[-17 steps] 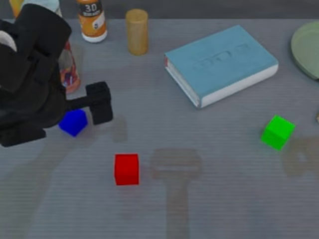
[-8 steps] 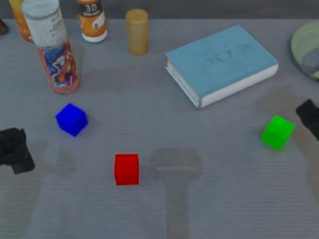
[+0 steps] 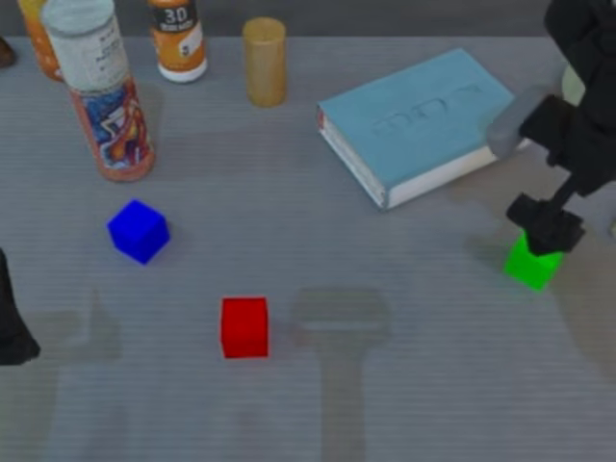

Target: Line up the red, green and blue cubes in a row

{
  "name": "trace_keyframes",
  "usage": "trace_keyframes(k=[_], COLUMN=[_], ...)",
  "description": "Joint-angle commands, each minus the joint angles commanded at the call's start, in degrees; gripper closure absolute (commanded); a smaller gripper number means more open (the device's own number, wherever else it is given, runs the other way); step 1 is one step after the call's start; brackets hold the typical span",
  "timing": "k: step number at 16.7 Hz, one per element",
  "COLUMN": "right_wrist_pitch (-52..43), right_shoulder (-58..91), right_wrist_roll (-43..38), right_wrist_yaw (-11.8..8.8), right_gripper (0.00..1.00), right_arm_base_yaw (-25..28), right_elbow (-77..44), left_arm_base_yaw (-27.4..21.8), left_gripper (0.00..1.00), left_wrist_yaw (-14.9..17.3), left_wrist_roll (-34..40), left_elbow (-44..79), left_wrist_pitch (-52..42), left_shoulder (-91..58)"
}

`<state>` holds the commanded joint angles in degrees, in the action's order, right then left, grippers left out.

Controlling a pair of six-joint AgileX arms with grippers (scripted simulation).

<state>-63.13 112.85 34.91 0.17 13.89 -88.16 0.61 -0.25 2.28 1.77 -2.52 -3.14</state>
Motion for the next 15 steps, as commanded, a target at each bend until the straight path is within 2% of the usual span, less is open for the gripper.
trace_keyframes(k=[3,9,15], right_wrist_pitch=[-1.8,-1.5,10.2], right_shoulder=[3.6,3.7,7.7], right_wrist_roll=[1.2,1.2,1.1], right_wrist_yaw=[-0.1,-0.1,0.0], right_gripper=[0.00,0.00,0.00], right_arm_base_yaw=[0.4,0.2,0.5], right_elbow=[-3.3,-3.1,4.0], left_arm_base_yaw=[0.5,0.5,0.5], left_gripper=[0.00,0.00,0.00], left_wrist_yaw=[0.2,0.2,0.2], left_wrist_roll=[-2.2,-2.3,-2.3], left_elbow=[-1.7,-1.8,-1.8], left_wrist_pitch=[2.5,2.5,2.5], left_shoulder=[3.1,3.1,3.1])
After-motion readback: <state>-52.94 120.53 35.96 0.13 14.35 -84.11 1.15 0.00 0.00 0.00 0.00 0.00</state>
